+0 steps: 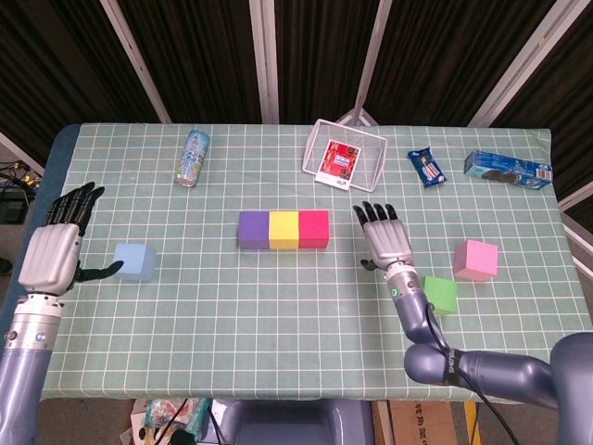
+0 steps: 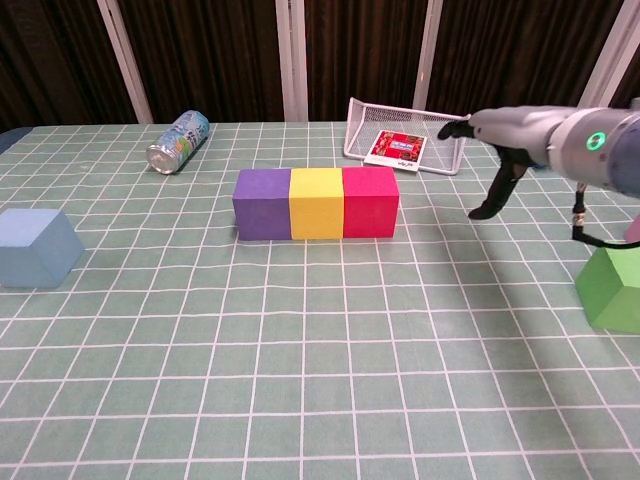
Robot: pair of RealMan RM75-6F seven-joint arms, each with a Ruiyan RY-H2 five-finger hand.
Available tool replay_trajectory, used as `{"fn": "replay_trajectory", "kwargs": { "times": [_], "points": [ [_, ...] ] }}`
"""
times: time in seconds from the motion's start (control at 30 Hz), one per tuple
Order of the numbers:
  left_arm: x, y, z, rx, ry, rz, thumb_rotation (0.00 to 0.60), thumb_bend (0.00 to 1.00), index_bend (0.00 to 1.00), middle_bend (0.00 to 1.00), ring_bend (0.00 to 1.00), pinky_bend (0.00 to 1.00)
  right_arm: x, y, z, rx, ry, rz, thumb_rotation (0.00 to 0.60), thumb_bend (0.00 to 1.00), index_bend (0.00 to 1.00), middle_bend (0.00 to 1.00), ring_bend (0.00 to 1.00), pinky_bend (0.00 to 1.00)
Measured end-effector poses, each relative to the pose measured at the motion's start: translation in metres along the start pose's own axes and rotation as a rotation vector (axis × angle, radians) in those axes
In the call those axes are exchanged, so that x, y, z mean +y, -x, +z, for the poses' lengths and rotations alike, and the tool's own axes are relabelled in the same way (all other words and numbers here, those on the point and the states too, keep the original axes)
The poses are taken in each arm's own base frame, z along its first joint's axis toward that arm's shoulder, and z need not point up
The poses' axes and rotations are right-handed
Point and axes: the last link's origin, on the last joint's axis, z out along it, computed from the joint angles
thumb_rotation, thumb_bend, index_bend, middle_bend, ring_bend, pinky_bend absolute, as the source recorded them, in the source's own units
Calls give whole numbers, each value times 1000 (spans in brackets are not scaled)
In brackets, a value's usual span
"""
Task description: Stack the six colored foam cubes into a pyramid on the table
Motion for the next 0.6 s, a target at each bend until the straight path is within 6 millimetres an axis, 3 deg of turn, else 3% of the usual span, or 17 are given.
{"fn": "replay_trajectory", "kwargs": {
  "times": [0.13,0.27,0.6],
  "points": [
    [1,4,-1,1,20,2,600,46,0,0,0,17,24,-15,-23,96,4,4,600,243,0,0,0,0],
    [-1,12,-2,-1,24,7,600,40,0,0,0,16,65,-25,-57,195,44,30,600,243,0,0,0,0],
    [-16,30,-4,-6,-3,43,600,8,0,0,0,13,154,-12,-135,291,189,121,600,243,0,0,0,0]
  ]
}}
